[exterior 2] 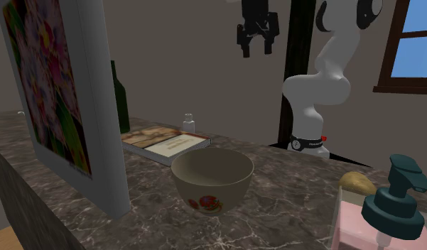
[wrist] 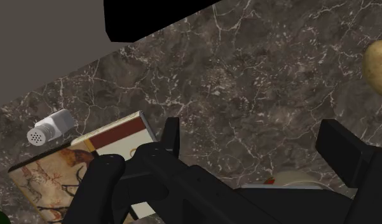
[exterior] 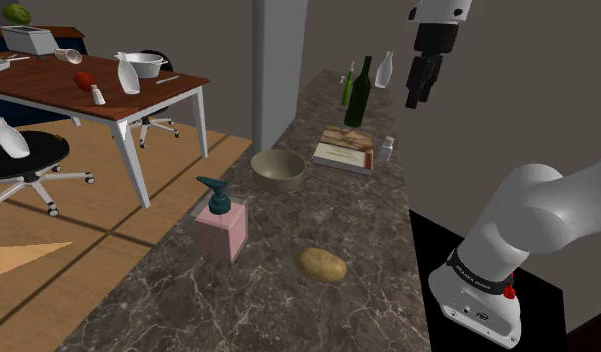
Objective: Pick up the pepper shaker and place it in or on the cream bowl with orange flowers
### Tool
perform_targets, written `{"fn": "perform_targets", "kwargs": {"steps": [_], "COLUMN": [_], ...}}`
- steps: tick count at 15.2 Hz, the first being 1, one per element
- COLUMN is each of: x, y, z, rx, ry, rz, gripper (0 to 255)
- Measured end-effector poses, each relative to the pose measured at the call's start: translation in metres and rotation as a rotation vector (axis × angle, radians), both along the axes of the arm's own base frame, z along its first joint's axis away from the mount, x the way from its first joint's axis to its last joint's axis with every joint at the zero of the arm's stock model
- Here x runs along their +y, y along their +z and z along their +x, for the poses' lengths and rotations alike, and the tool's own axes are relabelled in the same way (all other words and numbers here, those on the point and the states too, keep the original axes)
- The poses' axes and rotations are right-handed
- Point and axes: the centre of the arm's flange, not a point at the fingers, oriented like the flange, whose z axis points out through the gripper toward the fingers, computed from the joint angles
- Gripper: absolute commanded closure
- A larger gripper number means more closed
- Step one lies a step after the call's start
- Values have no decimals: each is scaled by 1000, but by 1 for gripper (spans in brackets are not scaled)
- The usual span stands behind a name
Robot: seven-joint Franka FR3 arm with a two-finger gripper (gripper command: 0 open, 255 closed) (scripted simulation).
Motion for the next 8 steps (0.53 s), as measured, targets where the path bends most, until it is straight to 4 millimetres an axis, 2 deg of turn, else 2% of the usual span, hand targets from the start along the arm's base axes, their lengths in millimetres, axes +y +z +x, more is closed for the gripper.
{"fn": "perform_targets", "kwargs": {"steps": [1, 3, 8], "x": [0, -13, -60], "y": [0, -9, -41], "z": [0, 4, 13], "rx": [0, -4, -23], "ry": [0, 1, 5], "rz": [0, 1, 3], "gripper": [0, 0, 0]}}
